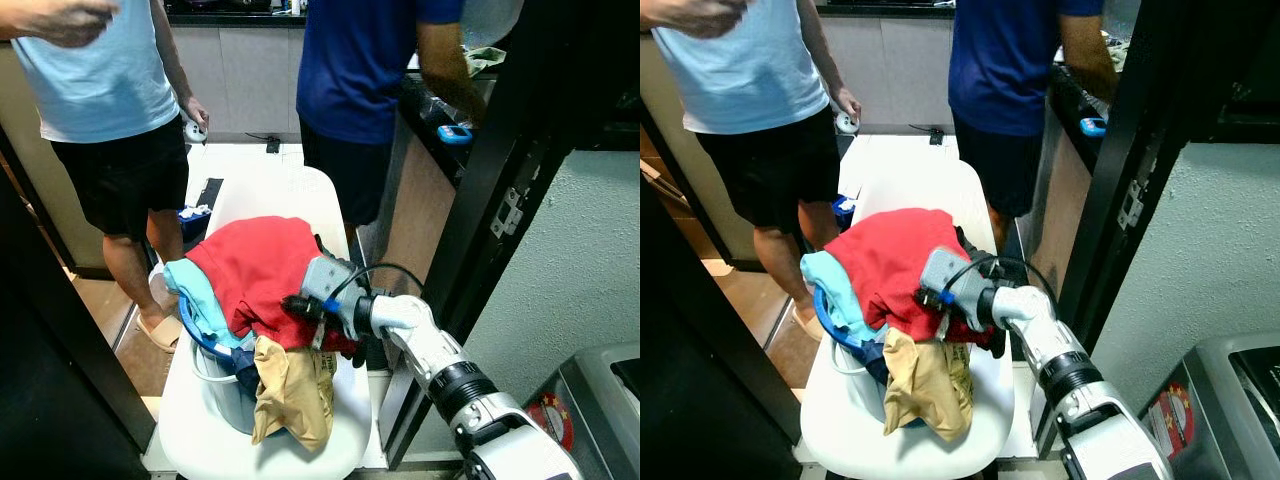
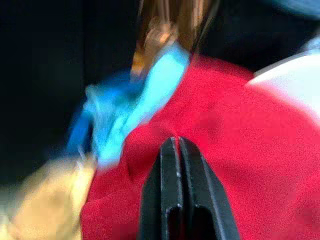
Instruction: Clothes washing
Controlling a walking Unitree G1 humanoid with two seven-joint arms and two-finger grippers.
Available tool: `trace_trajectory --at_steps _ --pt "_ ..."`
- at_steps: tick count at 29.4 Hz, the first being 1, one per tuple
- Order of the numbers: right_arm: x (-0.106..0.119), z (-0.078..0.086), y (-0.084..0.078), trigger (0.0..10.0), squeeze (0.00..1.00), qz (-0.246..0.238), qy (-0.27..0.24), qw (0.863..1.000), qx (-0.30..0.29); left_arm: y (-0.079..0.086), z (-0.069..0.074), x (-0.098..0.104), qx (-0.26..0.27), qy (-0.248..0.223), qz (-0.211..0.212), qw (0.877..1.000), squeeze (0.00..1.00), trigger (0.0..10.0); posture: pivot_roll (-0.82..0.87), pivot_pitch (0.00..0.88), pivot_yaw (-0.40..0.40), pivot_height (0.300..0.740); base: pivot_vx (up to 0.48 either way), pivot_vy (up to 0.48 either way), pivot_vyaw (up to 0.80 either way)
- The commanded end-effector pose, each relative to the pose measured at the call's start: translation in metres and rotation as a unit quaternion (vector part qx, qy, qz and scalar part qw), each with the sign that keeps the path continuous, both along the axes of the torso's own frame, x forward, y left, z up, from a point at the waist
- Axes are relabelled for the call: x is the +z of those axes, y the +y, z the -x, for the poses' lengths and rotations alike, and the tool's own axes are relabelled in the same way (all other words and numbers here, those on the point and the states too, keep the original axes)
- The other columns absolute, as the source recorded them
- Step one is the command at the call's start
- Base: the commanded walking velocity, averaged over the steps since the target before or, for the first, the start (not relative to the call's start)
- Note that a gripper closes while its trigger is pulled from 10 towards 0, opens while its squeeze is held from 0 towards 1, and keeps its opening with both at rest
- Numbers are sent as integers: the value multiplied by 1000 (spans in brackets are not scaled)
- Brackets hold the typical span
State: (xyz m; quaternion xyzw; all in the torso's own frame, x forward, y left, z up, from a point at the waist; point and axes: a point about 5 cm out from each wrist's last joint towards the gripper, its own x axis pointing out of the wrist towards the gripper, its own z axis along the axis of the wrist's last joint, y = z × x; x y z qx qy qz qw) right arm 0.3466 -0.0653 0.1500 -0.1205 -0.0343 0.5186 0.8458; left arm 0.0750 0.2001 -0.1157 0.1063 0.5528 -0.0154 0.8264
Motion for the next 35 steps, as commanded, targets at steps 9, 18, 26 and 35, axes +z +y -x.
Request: trace_trajectory --at_steps 9,18,26,35 --pt "106 -11 -26 0 0 -389 18 920 37 -15 -9 0 -3 -8 32 999 0 10000 185 0 -71 740 0 0 0" --pt "141 -13 -45 0 0 -462 -9 886 38 -15 -11 0 0 -4 32 999 0 10000 181 0 -68 740 0 0 0" --pt "151 -8 -51 0 0 -496 -2 866 60 -17 -15 0 -2 -8 34 999 0 10000 185 0 -67 740 0 0 0" --pt "143 6 -30 0 0 -368 -23 925 96 -14 -14 0 -2 -5 33 999 0 10000 183 0 -63 740 0 0 0"
